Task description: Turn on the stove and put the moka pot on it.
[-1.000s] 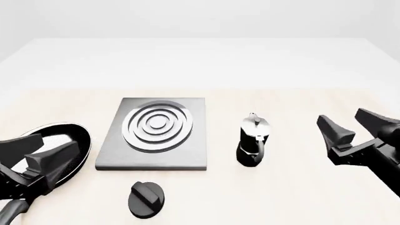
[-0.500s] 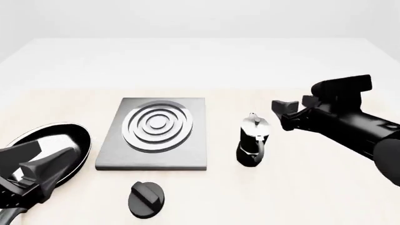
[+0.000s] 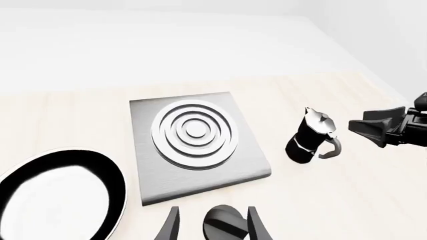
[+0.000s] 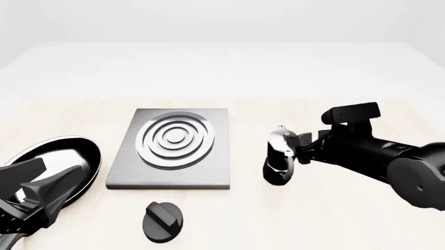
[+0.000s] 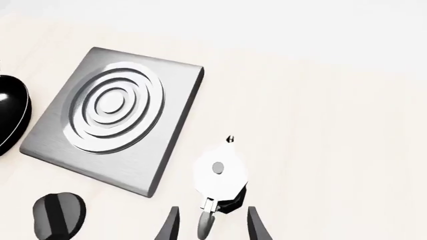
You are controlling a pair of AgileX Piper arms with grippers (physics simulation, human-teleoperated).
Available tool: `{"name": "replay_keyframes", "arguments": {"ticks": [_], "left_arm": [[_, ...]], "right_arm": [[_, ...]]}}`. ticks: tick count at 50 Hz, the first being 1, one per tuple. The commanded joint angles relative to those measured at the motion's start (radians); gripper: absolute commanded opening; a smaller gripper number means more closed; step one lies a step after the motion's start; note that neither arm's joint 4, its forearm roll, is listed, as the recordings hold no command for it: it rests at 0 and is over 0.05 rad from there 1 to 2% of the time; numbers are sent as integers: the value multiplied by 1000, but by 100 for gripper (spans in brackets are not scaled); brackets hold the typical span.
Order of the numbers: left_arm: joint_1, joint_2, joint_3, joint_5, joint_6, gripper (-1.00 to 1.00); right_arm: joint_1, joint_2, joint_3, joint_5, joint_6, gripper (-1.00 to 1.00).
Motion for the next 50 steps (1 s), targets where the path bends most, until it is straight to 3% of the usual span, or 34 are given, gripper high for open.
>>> {"name": "replay_keyframes", "arguments": {"ticks": [1,24,45,46,50], "left_arm": [[-8,-1,4,-6,-3,100],[-3,-7,24,-10,-9,100],[-4,3,34,-19,-8,100],[-5,2,35,-19,-9,100],[-5,0,39,-18,-11,100]], "right_arm": [[26,8,41,16,20,100],[23,219,136,-178,21,100],[55,324,145,-255,48,100],[51,320,148,-256,44,-100],[45,293,157,-250,39,-100]]}}
